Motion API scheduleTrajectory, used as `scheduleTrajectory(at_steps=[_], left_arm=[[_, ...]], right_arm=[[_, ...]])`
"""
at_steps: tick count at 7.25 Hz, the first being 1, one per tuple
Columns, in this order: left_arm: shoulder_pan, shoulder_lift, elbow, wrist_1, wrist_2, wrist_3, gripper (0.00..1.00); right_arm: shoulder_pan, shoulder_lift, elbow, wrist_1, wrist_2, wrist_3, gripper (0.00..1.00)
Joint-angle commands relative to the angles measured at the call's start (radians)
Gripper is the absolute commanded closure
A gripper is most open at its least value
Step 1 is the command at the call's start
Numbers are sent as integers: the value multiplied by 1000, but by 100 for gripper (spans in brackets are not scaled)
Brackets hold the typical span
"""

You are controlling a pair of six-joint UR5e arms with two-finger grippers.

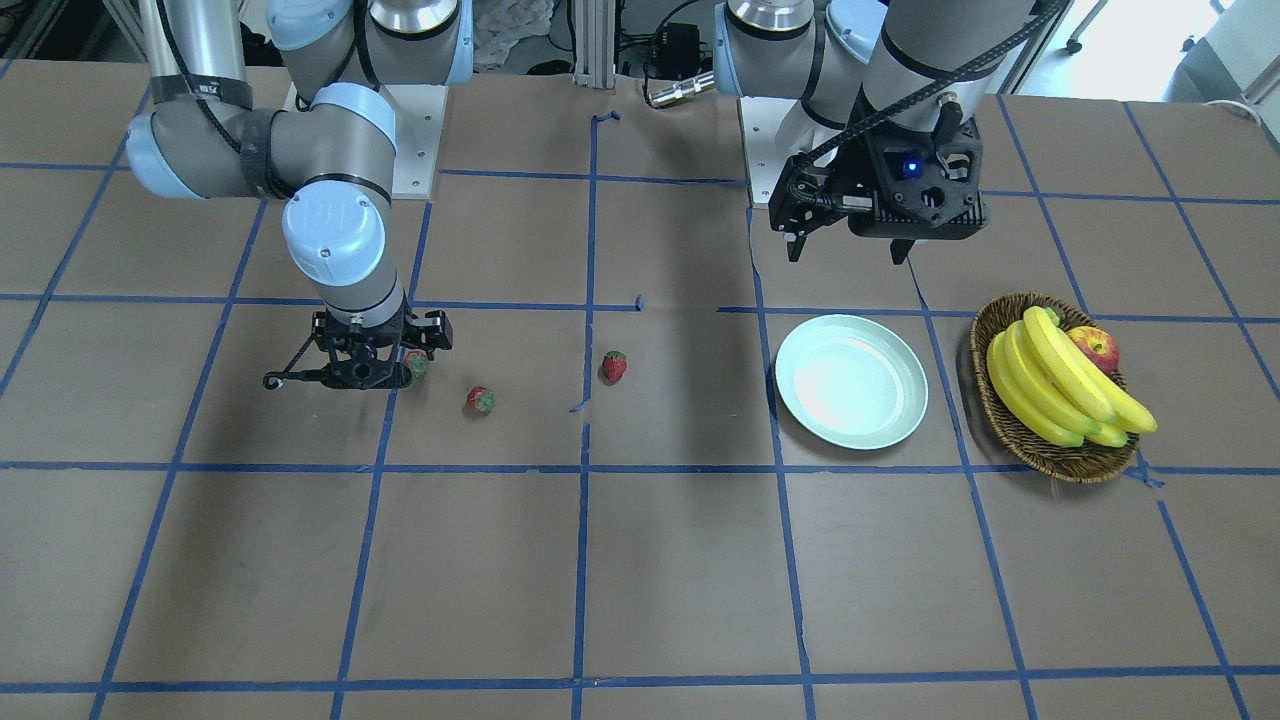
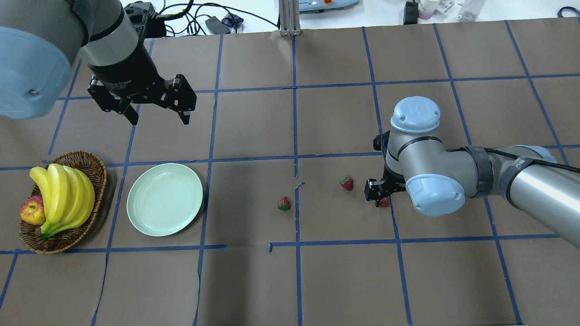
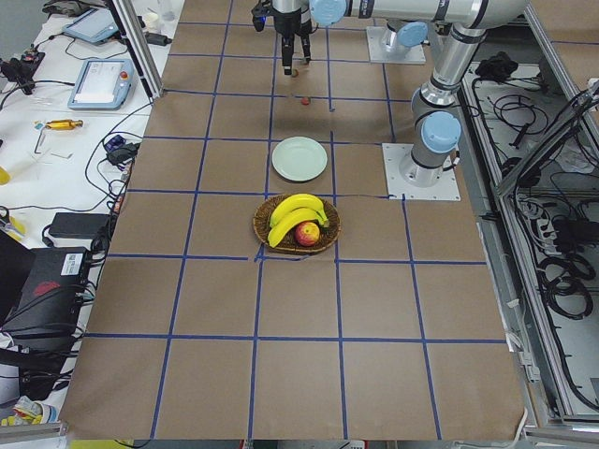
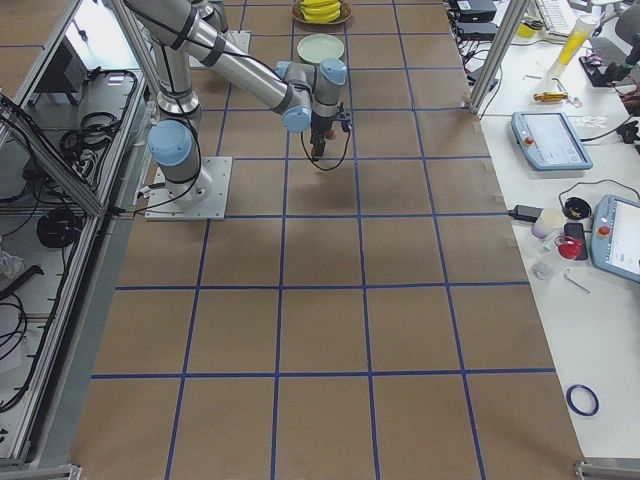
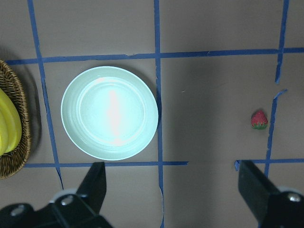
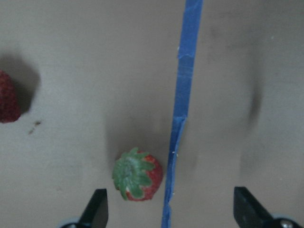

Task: Collect all strawberries into plate
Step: 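Grasp the second strawberry with the right gripper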

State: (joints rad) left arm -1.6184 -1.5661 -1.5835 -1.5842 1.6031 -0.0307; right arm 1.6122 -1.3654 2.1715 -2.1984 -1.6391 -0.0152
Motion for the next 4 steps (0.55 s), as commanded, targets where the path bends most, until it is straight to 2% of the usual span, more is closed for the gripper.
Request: scheduleTrajectory(at_steps=[1,2,3,4], left_arm=[[0,1,-9,3,0,0,0],[0,1,-7,4,0,0,0],[0,0,-7,4,0,0,0],[0,1,-7,4,0,0,0]], right_arm=[[-2,3,39,-79,56,-2,7],[-2,5,33,-98,58,-2,9],[-2,6,33,-99,56,-3,22],[-2,6,34,-98,56,-2,55]])
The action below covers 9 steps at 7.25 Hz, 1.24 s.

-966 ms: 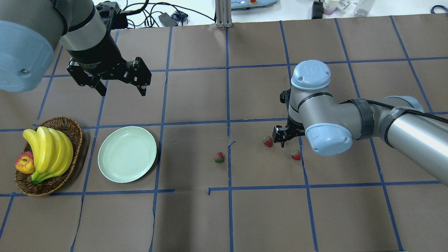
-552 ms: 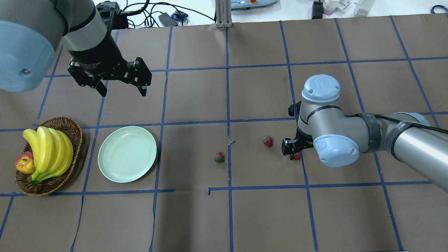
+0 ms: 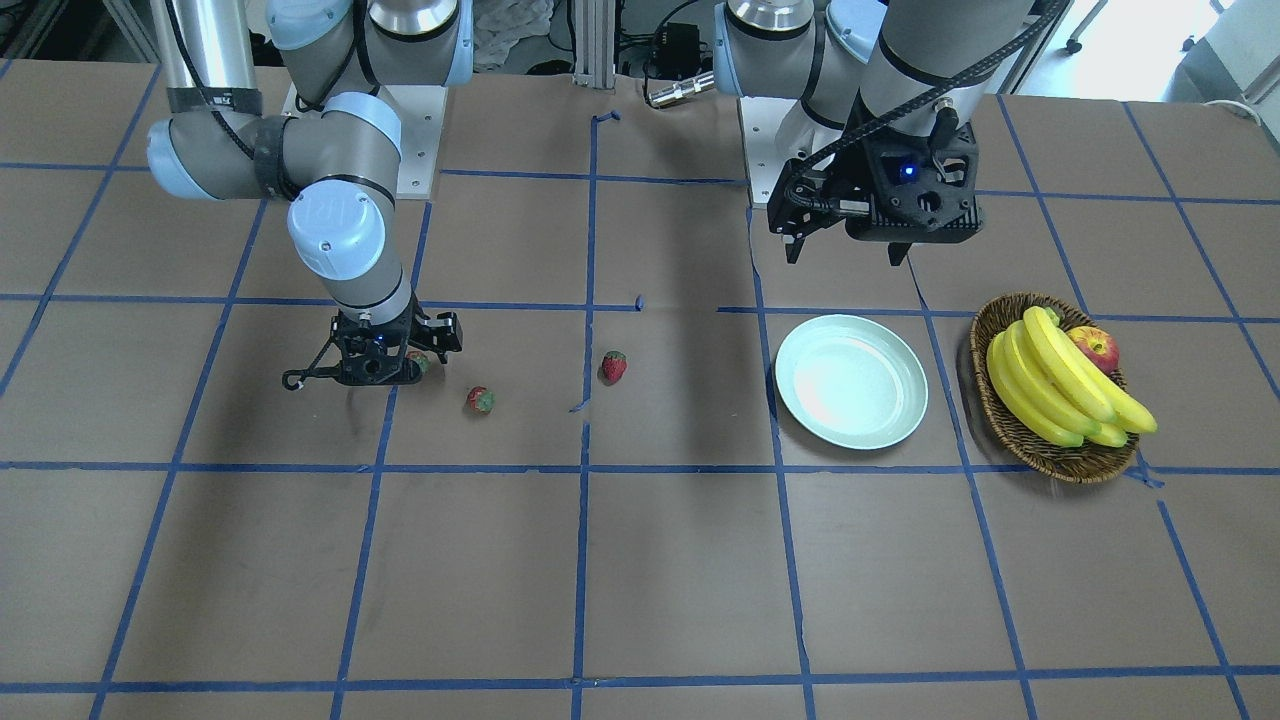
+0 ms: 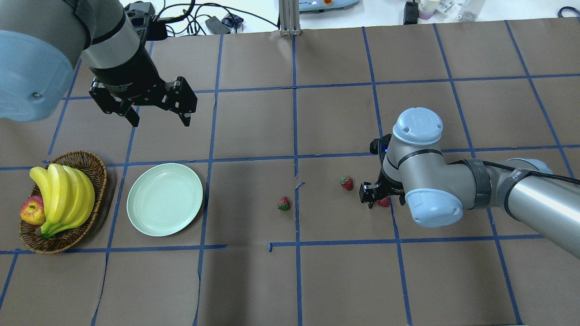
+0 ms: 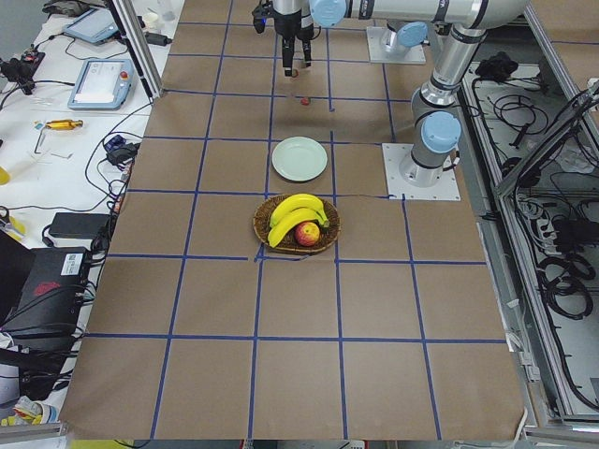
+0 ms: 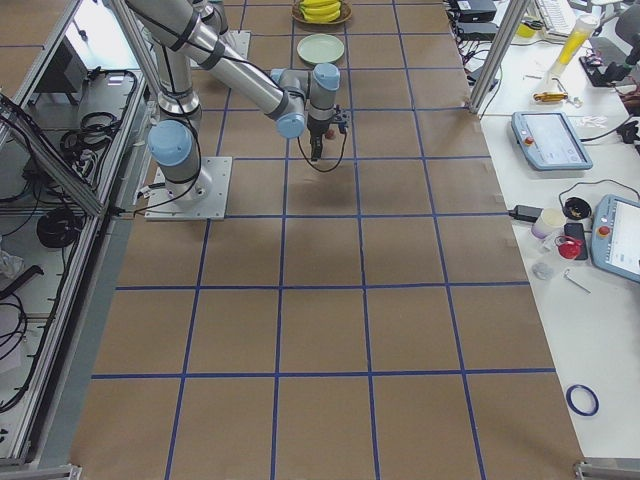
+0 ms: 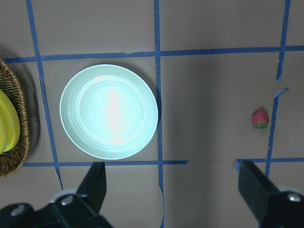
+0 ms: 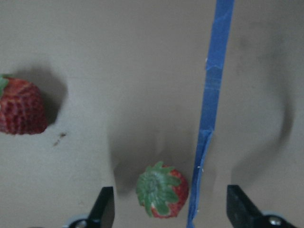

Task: Collect all strawberries into plate
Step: 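Grasp the second strawberry with the right gripper, then carry it with the right gripper and release beside the first strawberry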

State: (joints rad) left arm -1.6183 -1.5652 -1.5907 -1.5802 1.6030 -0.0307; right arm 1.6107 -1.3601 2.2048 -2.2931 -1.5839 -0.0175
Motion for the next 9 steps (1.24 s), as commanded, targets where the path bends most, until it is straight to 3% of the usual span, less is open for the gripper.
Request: scheduleTrajectory(at_steps=[1,2,4,7,9], left_arm=[[0,-1,-2,0,0,0,0],[0,-1,-2,0,0,0,0],[0,-1,0,2,-2,0,0],[0,1,0,3,0,0,0],[0,2,0,3,0,0,0]], right_arm=[[0,1,7,-3,1,1,91],[3,-4,4,-6,2,13,100],[23,-11,-63,-2,51,83,100],[315,10,-210,9,59,447,100],[476,132,-336,-14,81,701,100]])
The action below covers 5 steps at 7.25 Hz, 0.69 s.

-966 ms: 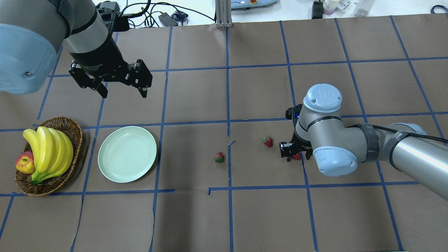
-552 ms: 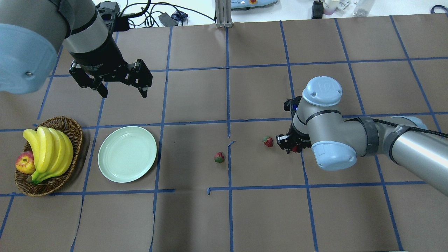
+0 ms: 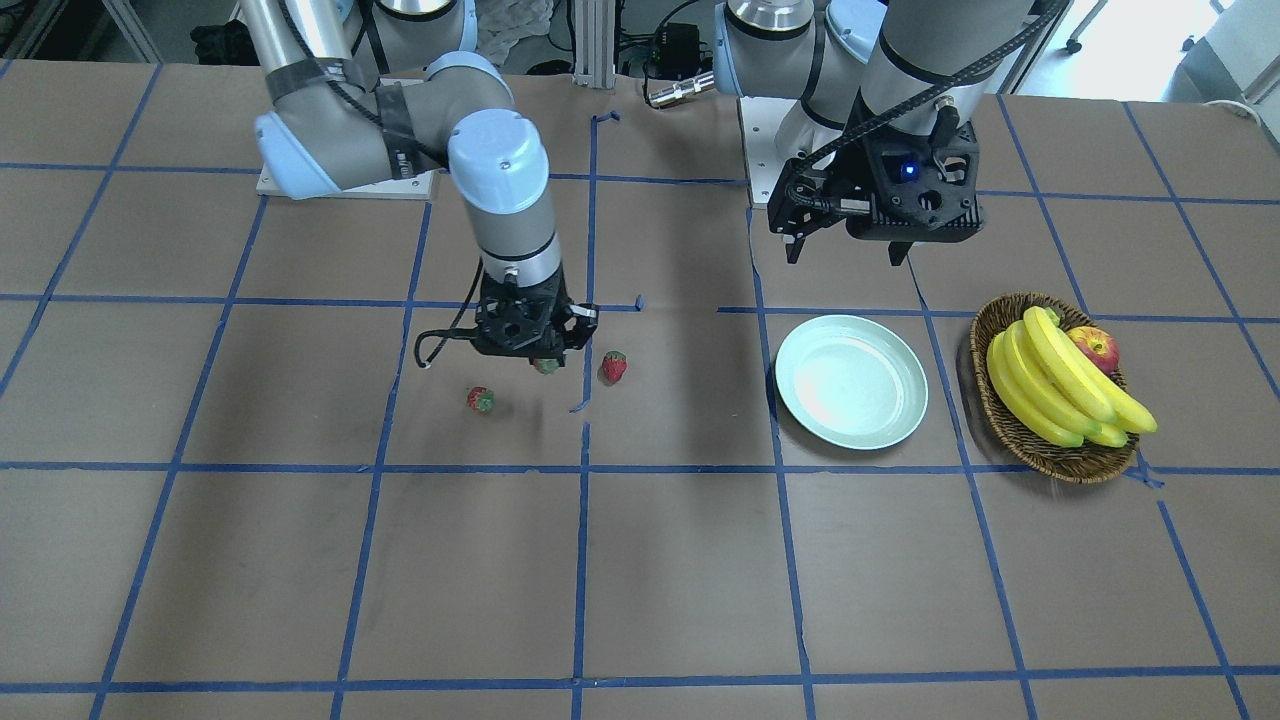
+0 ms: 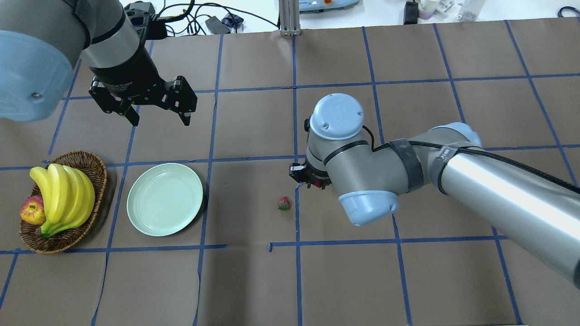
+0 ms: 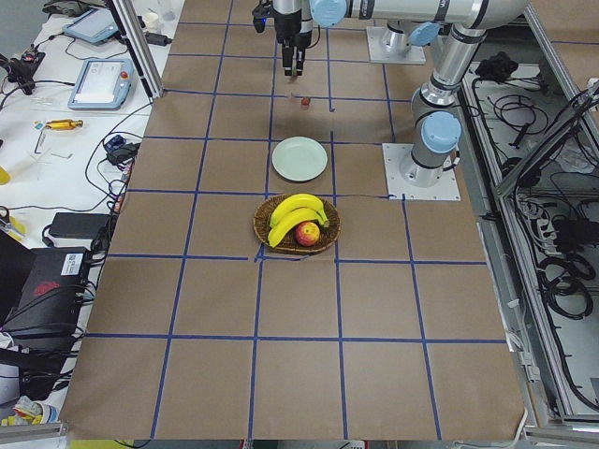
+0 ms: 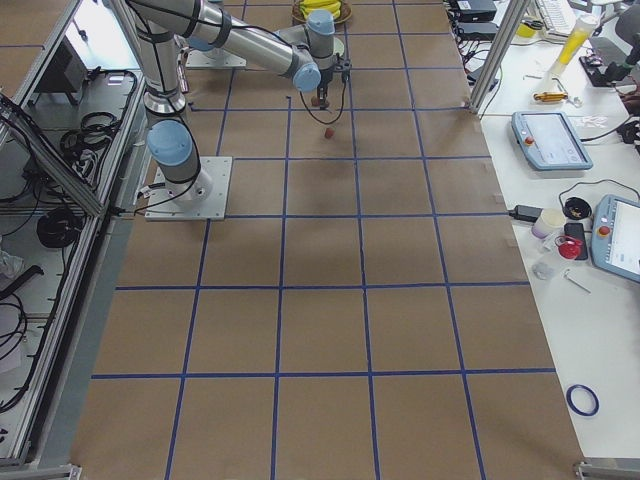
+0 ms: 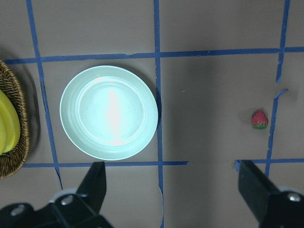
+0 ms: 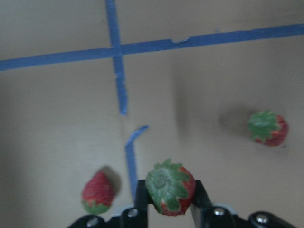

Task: Collect all strawberries into plate
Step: 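Carry it with the right gripper and release beside the first strawberry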

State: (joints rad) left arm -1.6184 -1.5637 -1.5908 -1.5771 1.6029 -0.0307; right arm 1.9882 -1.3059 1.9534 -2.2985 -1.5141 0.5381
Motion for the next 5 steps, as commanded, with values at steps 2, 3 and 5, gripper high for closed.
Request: scheduleTrajectory(at_steps=[2,3,5], left_arm=[[0,-1,-1,0,0,0,0],[-1,1,-3,-1,0,0,0],[-1,-1,-2,0,0,0,0]], right_arm=[[165,231,-206,-9,2,227,100],[169,247,-206,-10,12,226,100],[170,241,-206,8,29,215,0]])
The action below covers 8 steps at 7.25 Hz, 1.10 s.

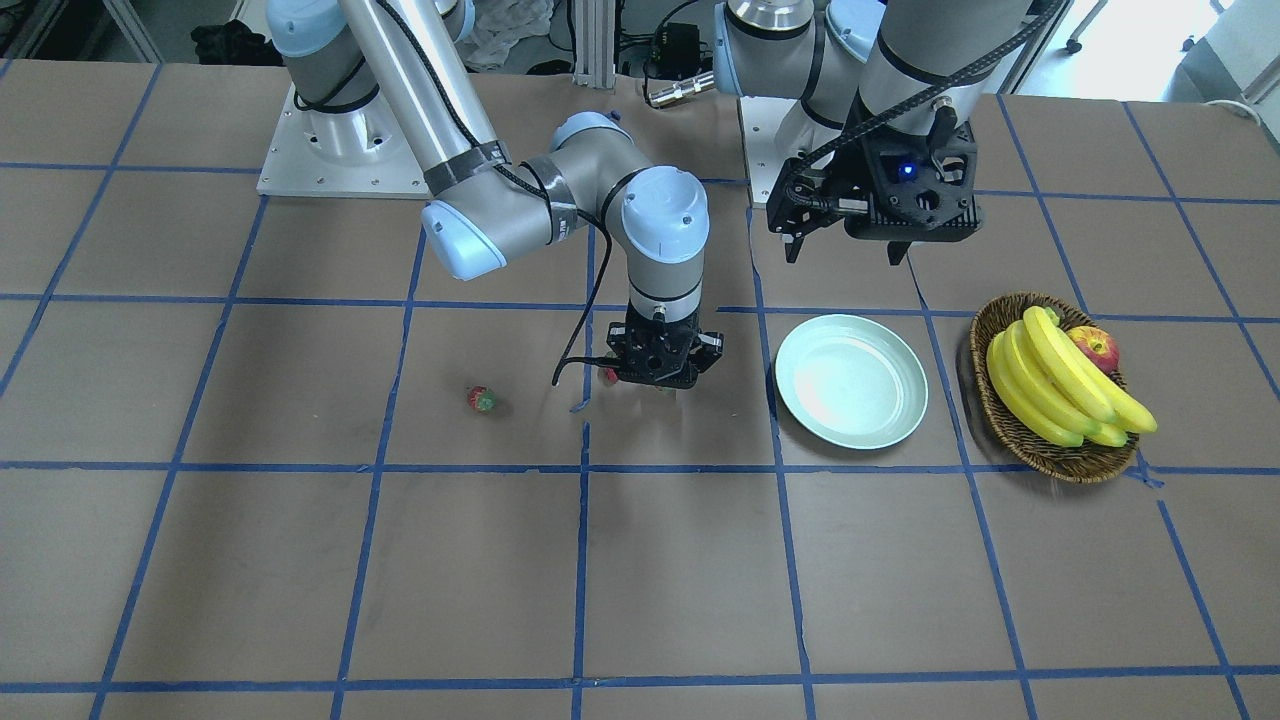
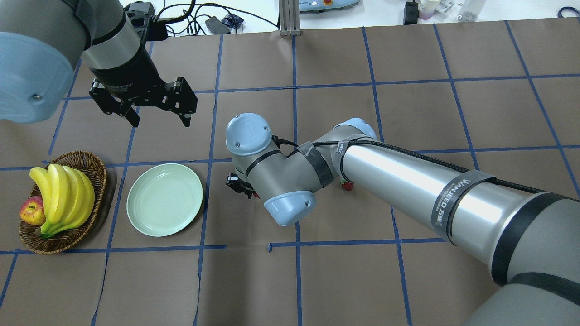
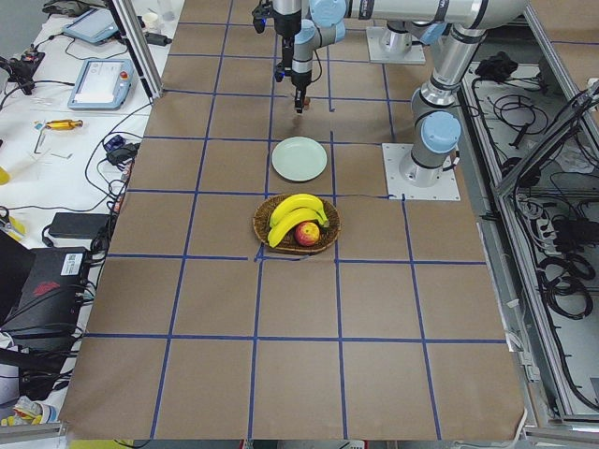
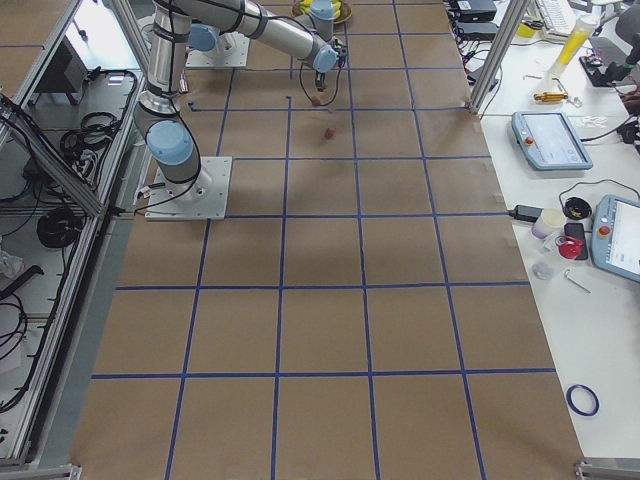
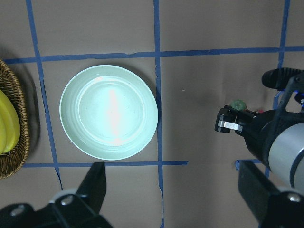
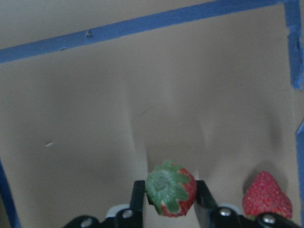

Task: Collect all strawberries into plate
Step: 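Carry it with the right gripper and release beside the first strawberry, then grasp the third strawberry with the right gripper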

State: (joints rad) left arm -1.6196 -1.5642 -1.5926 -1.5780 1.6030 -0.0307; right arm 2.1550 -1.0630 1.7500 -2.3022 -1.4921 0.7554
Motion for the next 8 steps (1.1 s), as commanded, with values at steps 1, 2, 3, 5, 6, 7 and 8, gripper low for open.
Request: scheduleTrajectory(at_steps=[1,2,3,5,6,7,8], left_arm=[[0,4,-1,0,0,0,0],[0,3,-3,0,5,2,0],[0,3,-3,0,3,2,0],[0,7,-4,0,3,2,0],[0,6,-4,0,5,3,0],[0,4,-4,0,2,2,0],[0,3,-4,0,0,0,0]], right_arm=[[0,-30,-3,39,-6,-7,0],[-57,-90,-16,146,-19,-109,0],[-178,-141,-4,220,-45,-231,0],[-326,-150,86,245,-104,-536,0],[-346,-144,127,195,-102,-557,0],[-357,-120,176,113,-115,-562,0],[-372,-102,218,18,-117,-562,0]])
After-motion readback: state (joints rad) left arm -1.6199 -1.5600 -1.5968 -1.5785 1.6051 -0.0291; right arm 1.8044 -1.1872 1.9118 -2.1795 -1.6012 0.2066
